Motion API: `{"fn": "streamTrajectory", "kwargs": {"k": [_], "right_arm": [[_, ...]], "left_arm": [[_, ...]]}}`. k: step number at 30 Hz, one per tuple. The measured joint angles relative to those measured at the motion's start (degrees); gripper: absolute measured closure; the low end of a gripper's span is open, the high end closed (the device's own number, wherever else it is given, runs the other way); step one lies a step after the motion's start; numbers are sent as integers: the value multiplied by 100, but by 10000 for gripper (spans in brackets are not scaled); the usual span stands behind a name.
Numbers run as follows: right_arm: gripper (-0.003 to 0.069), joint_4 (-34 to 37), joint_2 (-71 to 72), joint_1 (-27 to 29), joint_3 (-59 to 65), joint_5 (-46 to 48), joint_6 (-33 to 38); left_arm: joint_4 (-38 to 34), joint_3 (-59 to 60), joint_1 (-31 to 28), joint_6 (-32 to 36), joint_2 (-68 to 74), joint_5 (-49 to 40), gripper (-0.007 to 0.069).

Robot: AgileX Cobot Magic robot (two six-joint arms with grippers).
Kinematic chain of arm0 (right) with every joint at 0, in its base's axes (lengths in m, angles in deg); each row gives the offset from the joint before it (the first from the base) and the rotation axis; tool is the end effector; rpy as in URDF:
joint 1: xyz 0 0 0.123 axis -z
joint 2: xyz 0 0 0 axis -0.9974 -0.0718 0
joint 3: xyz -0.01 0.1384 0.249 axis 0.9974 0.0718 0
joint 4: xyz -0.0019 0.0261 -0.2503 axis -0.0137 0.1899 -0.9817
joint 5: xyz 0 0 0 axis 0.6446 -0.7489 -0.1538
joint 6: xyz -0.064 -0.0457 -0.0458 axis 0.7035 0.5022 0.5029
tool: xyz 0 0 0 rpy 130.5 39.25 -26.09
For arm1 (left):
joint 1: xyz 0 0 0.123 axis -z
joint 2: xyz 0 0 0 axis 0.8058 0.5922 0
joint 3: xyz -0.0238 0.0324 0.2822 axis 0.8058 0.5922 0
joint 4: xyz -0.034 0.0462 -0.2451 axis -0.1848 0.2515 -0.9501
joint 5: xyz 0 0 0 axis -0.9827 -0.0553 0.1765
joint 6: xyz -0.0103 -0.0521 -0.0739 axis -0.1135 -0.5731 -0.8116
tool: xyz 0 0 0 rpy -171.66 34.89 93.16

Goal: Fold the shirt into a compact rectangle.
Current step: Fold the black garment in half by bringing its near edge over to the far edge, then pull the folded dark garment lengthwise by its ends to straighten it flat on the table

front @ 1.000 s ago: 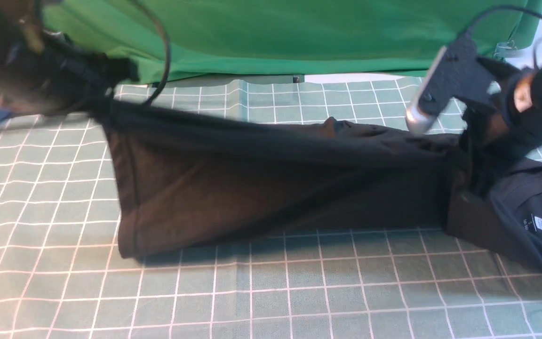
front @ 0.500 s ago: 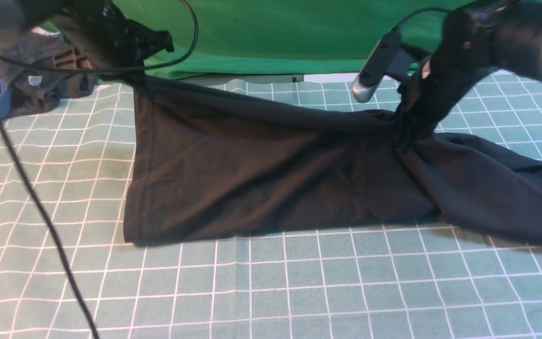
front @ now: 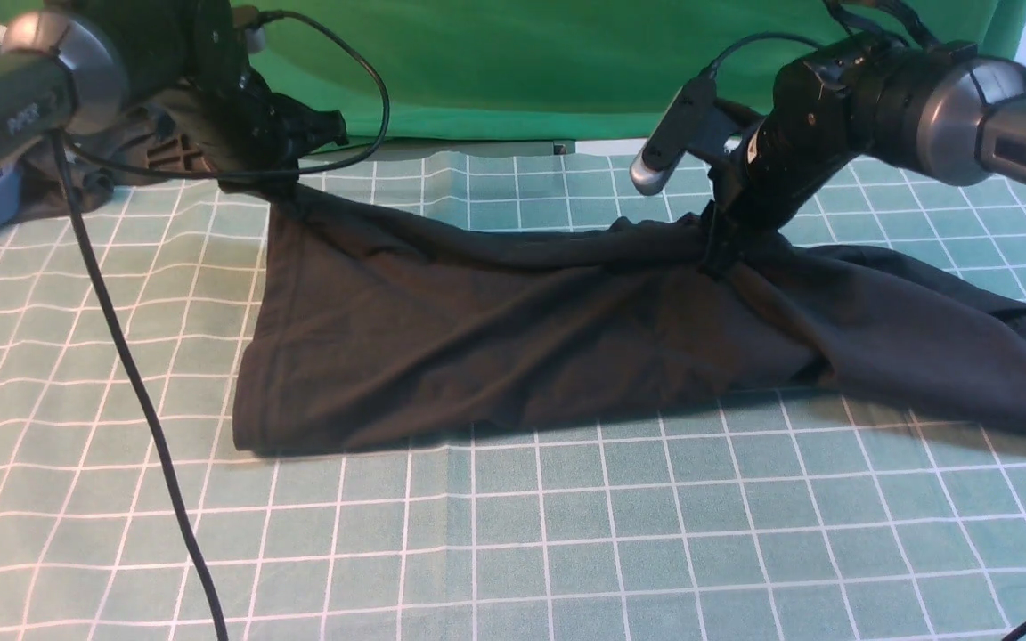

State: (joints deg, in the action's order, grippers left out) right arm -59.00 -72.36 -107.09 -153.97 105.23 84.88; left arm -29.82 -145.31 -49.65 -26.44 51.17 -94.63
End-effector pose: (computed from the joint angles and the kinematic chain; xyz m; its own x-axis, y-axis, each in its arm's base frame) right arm 0.4553 0.1711 0.1907 -0.4520 -0.7994 -0.3959 -0.7347 0.5853 -0.3429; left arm 0.4892 -0.0293 0.2139 -0.8281 -0.2395 -0.5067 -0.2154 0.9707 -0.1069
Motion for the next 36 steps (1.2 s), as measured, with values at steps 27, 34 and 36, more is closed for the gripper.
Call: {"fn": "streamTrajectory", "kwargs": {"k": [27,34,36], "right_arm": [[557,544,2485,2297,1539,2977,-1734],[216,729,2228,2510,2158,2145,-1575],[168,846,2075,2510,2171,1860,-1508]], "left_arm": [[-1236,-278,1498,1697,-918,-2463,621],[-1152,1442,1707,1661,-1025,-1825,620],[-1026,1840,1673,1619,-1025,-1563,619]]}}
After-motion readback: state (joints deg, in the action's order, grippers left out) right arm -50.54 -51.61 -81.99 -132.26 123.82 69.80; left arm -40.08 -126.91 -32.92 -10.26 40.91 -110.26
